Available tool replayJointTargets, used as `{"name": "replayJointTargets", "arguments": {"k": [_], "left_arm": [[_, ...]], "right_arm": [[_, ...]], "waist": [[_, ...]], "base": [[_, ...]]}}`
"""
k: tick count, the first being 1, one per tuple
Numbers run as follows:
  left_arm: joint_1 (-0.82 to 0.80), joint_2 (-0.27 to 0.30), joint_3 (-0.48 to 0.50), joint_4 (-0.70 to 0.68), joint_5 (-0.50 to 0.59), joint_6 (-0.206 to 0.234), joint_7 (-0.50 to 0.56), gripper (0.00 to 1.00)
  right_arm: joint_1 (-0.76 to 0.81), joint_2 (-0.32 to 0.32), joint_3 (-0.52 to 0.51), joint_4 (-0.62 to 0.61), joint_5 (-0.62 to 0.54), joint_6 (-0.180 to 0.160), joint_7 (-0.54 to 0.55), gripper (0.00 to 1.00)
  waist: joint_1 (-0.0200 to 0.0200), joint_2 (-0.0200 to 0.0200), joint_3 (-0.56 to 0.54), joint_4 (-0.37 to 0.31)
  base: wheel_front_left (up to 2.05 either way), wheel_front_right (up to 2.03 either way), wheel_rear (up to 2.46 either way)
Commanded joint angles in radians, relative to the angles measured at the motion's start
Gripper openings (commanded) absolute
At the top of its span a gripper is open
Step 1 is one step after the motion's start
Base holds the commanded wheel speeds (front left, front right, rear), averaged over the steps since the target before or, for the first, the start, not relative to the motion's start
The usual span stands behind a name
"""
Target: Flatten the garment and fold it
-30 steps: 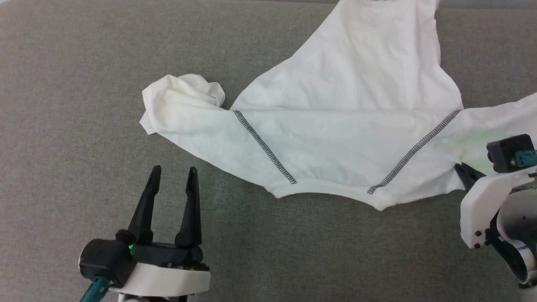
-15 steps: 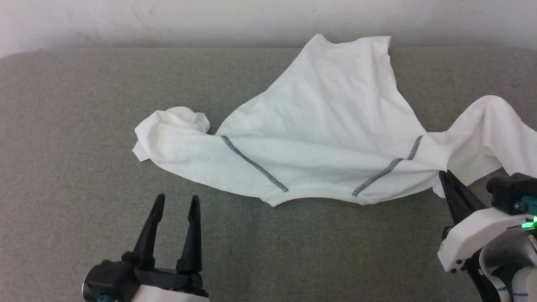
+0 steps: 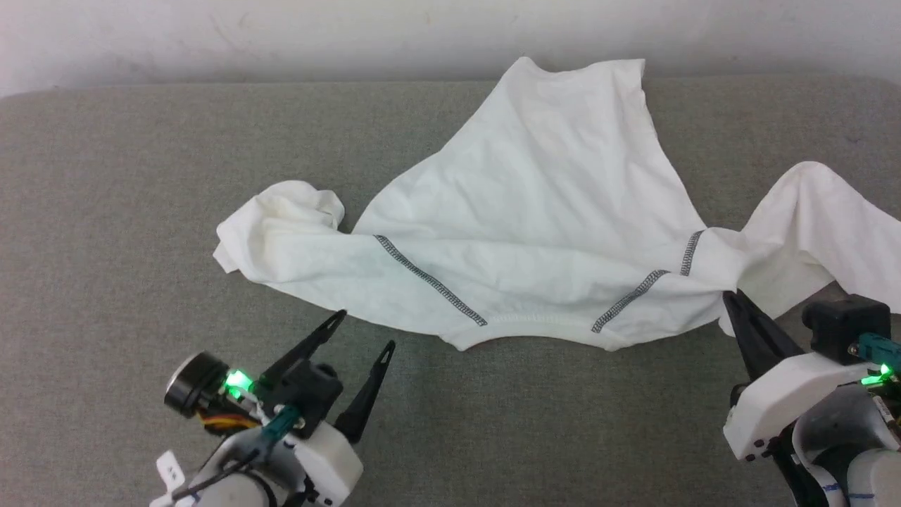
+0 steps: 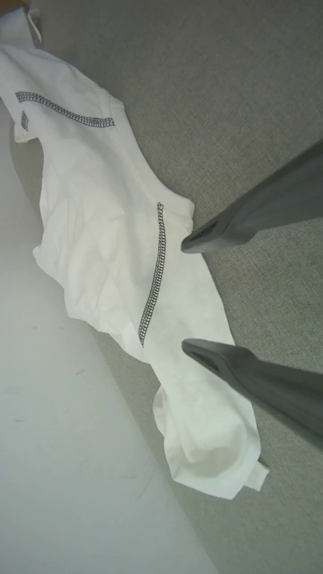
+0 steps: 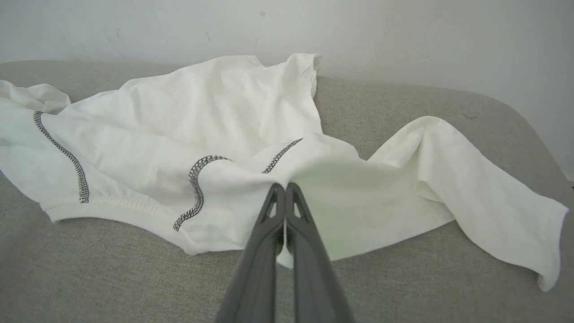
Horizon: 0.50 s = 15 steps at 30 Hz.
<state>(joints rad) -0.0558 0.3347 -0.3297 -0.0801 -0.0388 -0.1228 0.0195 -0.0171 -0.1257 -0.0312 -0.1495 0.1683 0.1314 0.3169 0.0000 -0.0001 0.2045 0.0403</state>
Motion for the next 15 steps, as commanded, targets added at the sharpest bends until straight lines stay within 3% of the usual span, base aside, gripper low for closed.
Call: {"name": "replayJointTargets", "arguments": {"k": [1,4,8,15], "left_arm": [[-0.048,0.027,-0.038,0.013,0.009,-0.007,0.024,1.0],[-0.152,0.121,-0.174,0.058,0.013,-0.007,0.094,1.0],[-0.271,0.198,-0.297,0.114,-0.012,-0.008,0.142,1.0],[-0.369,0.211,-0.35,0.209,-0.041,-0.008,0.127,1.0]], "right_arm": [[-0.015,-0.004,0.005,-0.004,0.001,-0.001,0.003,0.0],[-0.035,-0.01,0.022,-0.008,0.001,-0.001,0.006,0.0],[-0.066,-0.018,0.045,-0.008,0.003,-0.001,0.006,0.0],[-0.094,-0.028,0.067,-0.005,0.008,-0.001,0.004,0.0]], "waist": [[0.0,0.0001,0.024,0.005],[0.0,0.0001,0.052,0.0],[0.0,0.0001,0.085,-0.013],[0.0,0.0001,0.121,-0.034]], "base": [[0.0,0.0,0.0],[0.0,0.0,0.0],[0.0,0.0,0.0],[0.0,0.0,0.0]]}}
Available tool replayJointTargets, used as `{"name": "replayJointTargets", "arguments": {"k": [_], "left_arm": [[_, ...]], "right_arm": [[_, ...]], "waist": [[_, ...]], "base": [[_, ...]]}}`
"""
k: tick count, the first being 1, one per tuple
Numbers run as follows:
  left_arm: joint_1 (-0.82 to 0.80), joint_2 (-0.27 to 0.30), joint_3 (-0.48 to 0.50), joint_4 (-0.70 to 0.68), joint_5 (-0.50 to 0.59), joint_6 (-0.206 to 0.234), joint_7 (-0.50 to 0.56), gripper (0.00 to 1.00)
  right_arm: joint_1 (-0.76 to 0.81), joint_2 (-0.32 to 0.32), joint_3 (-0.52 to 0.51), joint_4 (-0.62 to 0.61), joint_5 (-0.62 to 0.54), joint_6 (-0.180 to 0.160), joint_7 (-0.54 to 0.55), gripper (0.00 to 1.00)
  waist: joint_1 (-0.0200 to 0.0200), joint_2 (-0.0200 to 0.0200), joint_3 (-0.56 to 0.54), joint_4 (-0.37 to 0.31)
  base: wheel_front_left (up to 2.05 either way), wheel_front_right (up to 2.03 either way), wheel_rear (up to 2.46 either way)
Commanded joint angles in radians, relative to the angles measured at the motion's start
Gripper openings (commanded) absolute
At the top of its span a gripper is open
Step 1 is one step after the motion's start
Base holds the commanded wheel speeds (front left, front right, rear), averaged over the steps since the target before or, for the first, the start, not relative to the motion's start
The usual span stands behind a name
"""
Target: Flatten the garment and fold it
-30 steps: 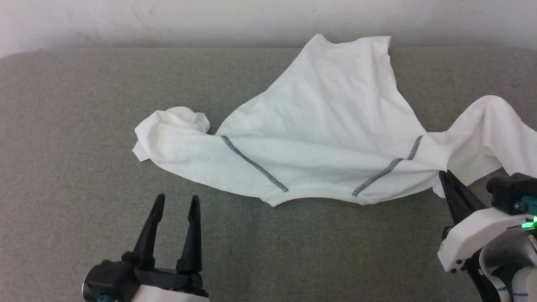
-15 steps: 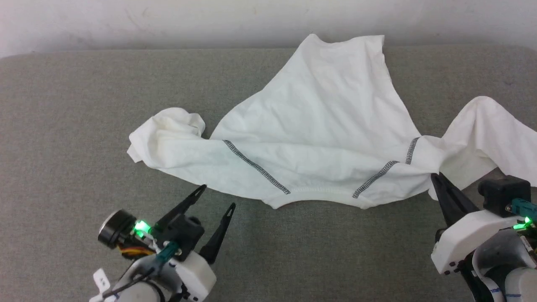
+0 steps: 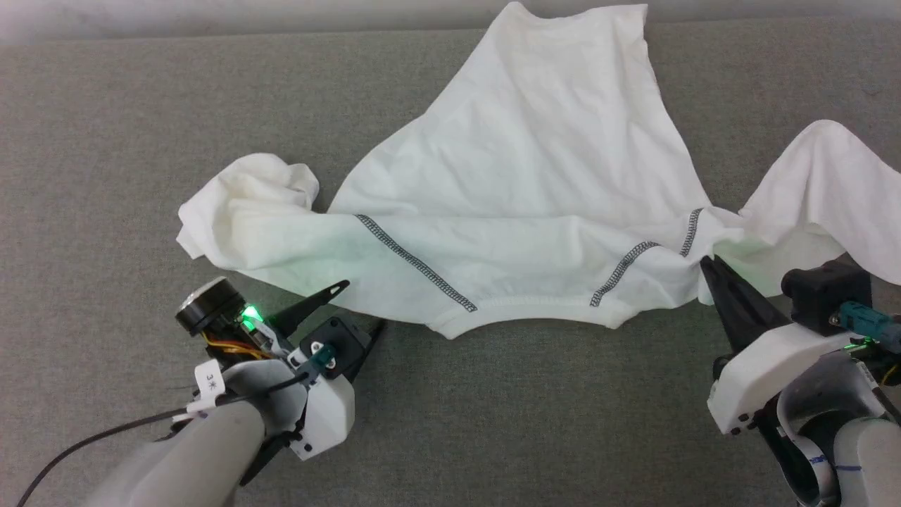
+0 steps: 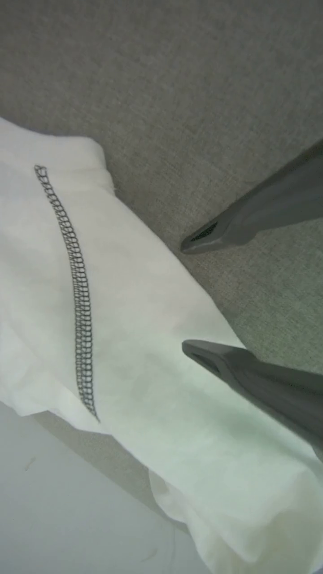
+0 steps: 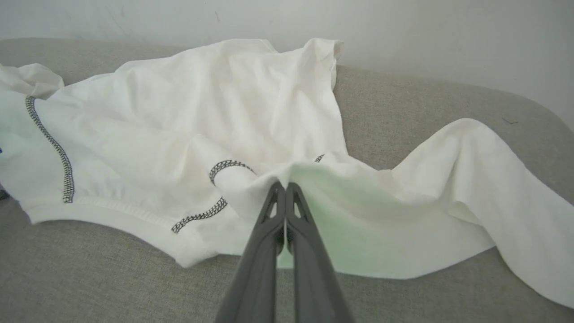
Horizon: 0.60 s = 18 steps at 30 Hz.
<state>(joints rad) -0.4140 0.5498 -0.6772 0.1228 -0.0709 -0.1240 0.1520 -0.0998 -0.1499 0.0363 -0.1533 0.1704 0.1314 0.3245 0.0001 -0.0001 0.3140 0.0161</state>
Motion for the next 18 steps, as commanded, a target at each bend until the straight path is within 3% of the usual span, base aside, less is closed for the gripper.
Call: {"name": "replayJointTargets", "arguments": {"k": [1,7,8,9,13,18], "left_arm": [[-0.015,-0.012,0.002,0.02,-0.019,-0.005,-0.011,1.0],[-0.026,-0.071,0.028,0.099,-0.082,0.01,-0.056,1.0],[-0.028,-0.078,0.031,0.112,-0.09,0.012,-0.064,0.42],[-0.028,-0.085,0.034,0.125,-0.099,0.012,-0.074,0.0],[-0.016,-0.114,0.057,0.154,-0.152,0.017,-0.125,0.0],[0.032,-0.149,0.145,0.112,-0.246,0.07,-0.232,0.0]], "right_arm": [[-0.011,-0.004,-0.001,-0.002,0.007,-0.001,-0.003,0.0],[-0.016,-0.009,-0.003,-0.005,0.01,-0.001,-0.001,0.0],[-0.017,-0.01,-0.003,-0.005,0.011,-0.001,0.0,0.0],[-0.019,-0.011,-0.002,-0.006,0.011,-0.001,0.001,0.0],[-0.025,-0.008,-0.001,-0.009,0.01,-0.001,-0.002,0.0],[-0.024,0.002,-0.005,-0.012,0.013,-0.001,-0.021,0.0]], "waist": [[-0.0001,0.0001,0.016,-0.012],[-0.0001,0.0001,0.033,-0.02],[-0.0001,0.0001,0.034,-0.021],[-0.0001,0.0001,0.034,-0.023],[-0.0001,0.0001,0.026,-0.027],[-0.0001,0.0001,-0.015,-0.03]], "base": [[0.0,0.0,0.0],[0.0,0.0,0.0],[0.0,0.0,0.0],[0.0,0.0,0.0],[0.0,0.0,0.0],[0.0,0.0,0.0]]}}
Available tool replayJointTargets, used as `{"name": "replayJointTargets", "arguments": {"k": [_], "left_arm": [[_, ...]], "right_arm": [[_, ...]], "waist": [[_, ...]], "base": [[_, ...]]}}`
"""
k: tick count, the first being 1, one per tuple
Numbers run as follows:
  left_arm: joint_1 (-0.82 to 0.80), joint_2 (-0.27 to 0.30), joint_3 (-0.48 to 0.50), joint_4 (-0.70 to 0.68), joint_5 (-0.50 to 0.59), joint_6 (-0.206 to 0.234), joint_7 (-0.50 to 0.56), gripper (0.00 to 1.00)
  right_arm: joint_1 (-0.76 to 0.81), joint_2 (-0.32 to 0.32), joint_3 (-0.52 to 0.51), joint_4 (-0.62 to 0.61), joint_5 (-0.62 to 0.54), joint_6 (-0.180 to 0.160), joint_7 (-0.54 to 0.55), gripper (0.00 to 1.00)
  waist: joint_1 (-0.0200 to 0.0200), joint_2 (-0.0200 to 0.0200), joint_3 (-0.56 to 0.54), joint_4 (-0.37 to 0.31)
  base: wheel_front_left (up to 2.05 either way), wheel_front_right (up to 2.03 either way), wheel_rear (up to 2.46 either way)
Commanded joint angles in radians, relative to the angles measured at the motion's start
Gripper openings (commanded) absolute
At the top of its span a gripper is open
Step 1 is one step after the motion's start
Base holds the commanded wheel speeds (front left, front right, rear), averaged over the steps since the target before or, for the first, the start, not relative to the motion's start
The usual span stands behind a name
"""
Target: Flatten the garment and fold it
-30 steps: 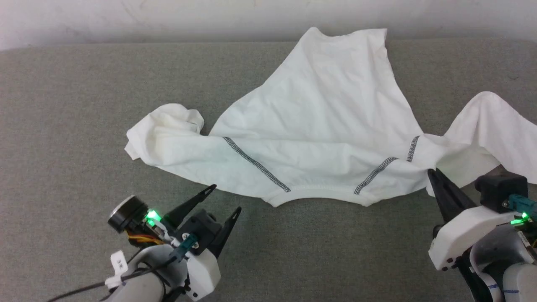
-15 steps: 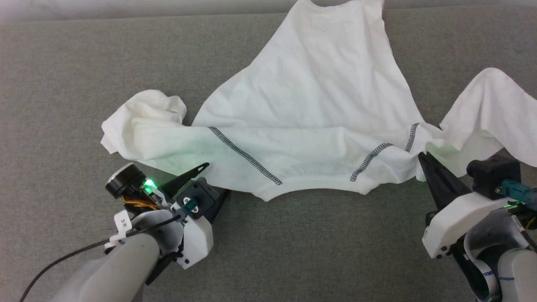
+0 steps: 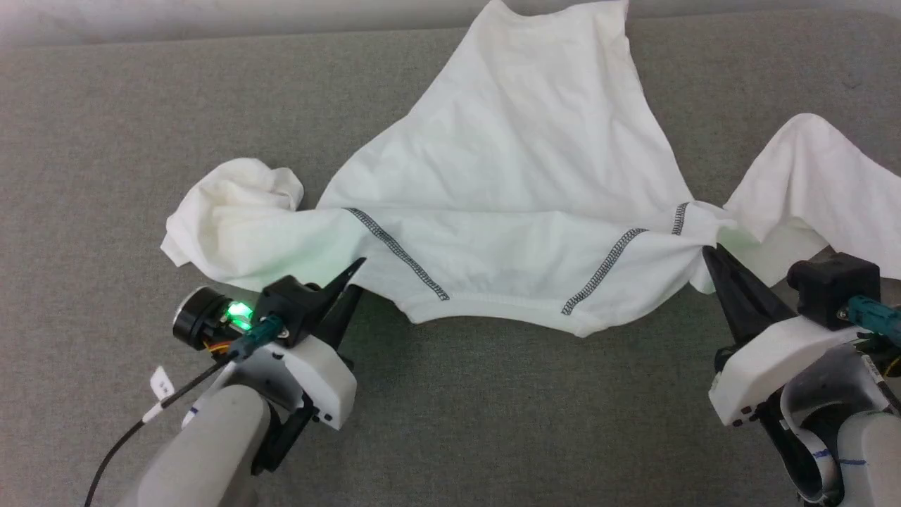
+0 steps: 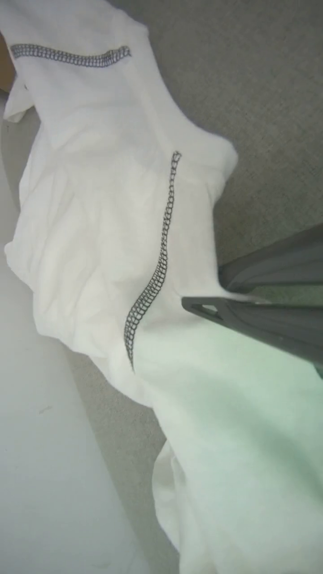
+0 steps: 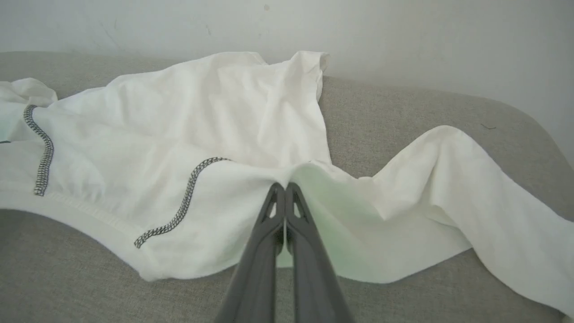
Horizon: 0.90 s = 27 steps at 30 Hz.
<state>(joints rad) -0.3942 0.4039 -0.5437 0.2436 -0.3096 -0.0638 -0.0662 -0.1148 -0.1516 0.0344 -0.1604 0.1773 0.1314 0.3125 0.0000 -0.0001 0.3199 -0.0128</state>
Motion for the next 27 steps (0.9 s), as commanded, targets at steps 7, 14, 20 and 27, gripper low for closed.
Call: {"name": "replayJointTargets", "arguments": {"k": [7,14,20,27], "left_arm": [[0.058,-0.021,0.085,-0.123,-0.091,0.051,-0.058,0.0],[0.037,-0.047,0.166,-0.251,-0.182,0.098,-0.029,0.0],[-0.065,-0.049,0.198,-0.297,-0.211,0.112,0.03,0.0],[-0.223,-0.047,0.201,-0.276,-0.216,0.109,0.111,0.0]], "right_arm": [[-0.011,0.014,-0.01,-0.014,0.018,-0.001,-0.047,0.0],[-0.086,-0.004,0.01,-0.021,0.023,-0.001,-0.065,0.0],[-0.214,-0.028,0.04,-0.01,0.021,-0.001,-0.066,0.0],[-0.404,-0.067,0.074,0.03,0.017,-0.001,-0.061,0.0]], "waist": [[0.0,0.0001,-0.092,0.004],[0.0,0.0001,-0.167,-0.004],[0.0,0.0001,-0.21,-0.019],[0.0,0.0001,-0.243,-0.031]], "base": [[0.0,0.0,0.0],[0.0,0.0,0.0],[0.0,0.0,0.0],[0.0,0.0,0.0]]}}
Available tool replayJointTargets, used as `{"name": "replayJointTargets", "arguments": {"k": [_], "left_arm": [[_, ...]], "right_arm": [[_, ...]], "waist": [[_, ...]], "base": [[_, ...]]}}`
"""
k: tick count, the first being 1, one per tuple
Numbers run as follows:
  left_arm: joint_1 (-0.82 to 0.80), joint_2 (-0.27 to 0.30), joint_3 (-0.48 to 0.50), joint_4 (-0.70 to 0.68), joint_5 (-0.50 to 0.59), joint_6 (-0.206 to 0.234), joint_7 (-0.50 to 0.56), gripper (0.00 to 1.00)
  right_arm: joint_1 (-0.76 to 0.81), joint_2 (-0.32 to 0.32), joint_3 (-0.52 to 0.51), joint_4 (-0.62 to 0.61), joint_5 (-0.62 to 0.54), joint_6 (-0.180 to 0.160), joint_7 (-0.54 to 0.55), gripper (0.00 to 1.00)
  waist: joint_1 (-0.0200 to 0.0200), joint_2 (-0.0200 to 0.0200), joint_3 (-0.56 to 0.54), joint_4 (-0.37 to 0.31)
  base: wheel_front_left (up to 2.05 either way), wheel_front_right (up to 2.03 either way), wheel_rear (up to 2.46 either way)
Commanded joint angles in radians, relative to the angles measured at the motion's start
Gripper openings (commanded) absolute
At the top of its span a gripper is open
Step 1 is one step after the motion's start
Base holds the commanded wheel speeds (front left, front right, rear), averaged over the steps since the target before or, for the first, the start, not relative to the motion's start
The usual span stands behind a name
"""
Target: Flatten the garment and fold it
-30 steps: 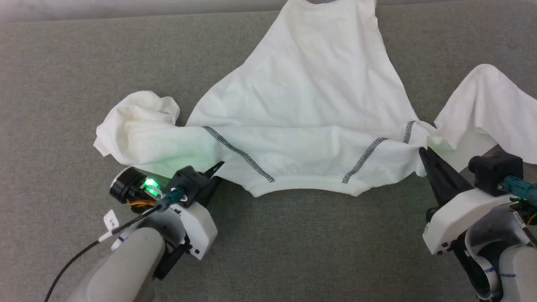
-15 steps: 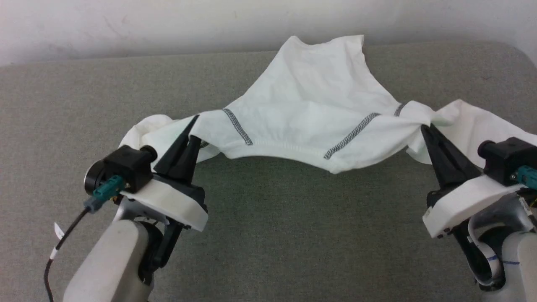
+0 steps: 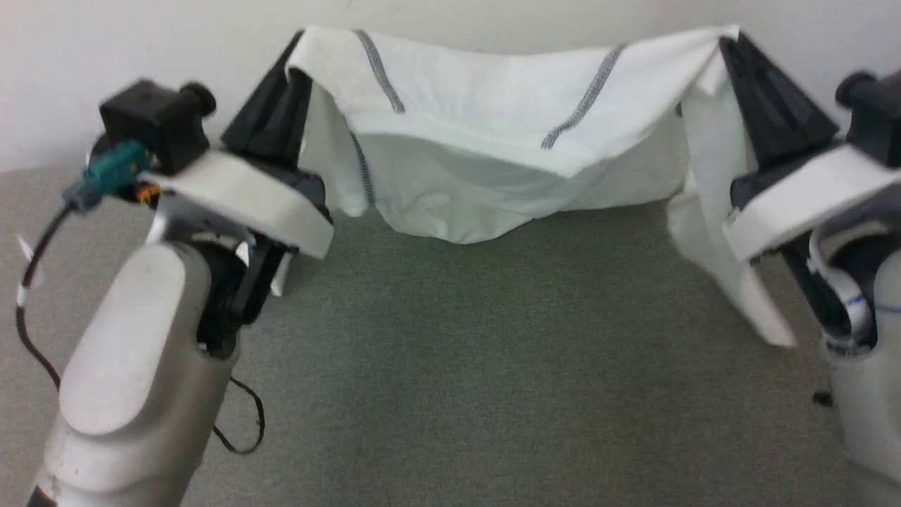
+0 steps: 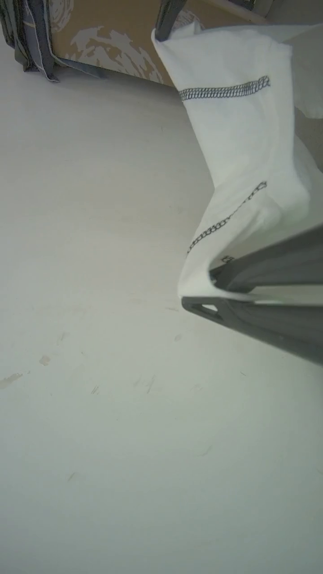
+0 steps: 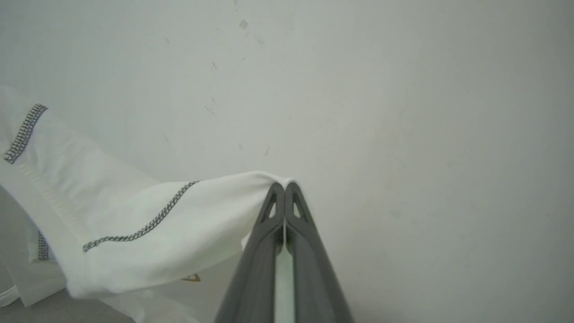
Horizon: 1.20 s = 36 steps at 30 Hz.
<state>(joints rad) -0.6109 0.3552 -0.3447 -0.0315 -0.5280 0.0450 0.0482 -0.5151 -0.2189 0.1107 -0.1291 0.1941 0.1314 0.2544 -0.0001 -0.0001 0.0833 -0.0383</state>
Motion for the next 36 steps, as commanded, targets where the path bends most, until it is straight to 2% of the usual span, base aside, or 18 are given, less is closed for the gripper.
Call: {"name": "replayJointTargets", "arguments": {"k": [1,14,21,29,36], "left_arm": [[-0.031,0.0,0.003,0.01,0.001,0.002,0.009,0.0],[-0.312,-0.017,0.023,0.177,0.0,0.039,0.141,0.0],[-0.399,-0.034,0.032,0.275,-0.006,0.064,0.171,0.0],[-0.537,-0.012,0.047,0.344,0.036,0.077,0.125,0.0],[-0.741,0.013,0.062,0.384,0.078,0.079,0.089,0.0]], "right_arm": [[-0.035,-0.007,0.006,0.01,-0.001,-0.001,-0.001,0.0],[-0.368,-0.044,0.109,0.232,0.025,-0.001,0.038,0.0],[-0.476,-0.033,0.152,0.365,0.027,-0.001,0.05,0.0],[-0.652,-0.007,0.179,0.492,0.002,-0.001,0.035,0.0],[-0.869,-0.018,0.175,0.566,-0.061,-0.001,0.003,0.0]], "waist": [[0.0001,0.0001,-0.01,-0.008],[0.0001,0.0001,-0.063,-0.023],[0.0001,0.0001,-0.048,-0.03],[0.0001,0.0001,0.093,-0.042],[0.0001,0.0001,0.292,-0.022]], "base": [[0.0,0.0,0.0],[0.0,0.0,0.0],[0.0,0.0,0.0],[0.0,0.0,0.0],[0.0,0.0,0.0]]}}
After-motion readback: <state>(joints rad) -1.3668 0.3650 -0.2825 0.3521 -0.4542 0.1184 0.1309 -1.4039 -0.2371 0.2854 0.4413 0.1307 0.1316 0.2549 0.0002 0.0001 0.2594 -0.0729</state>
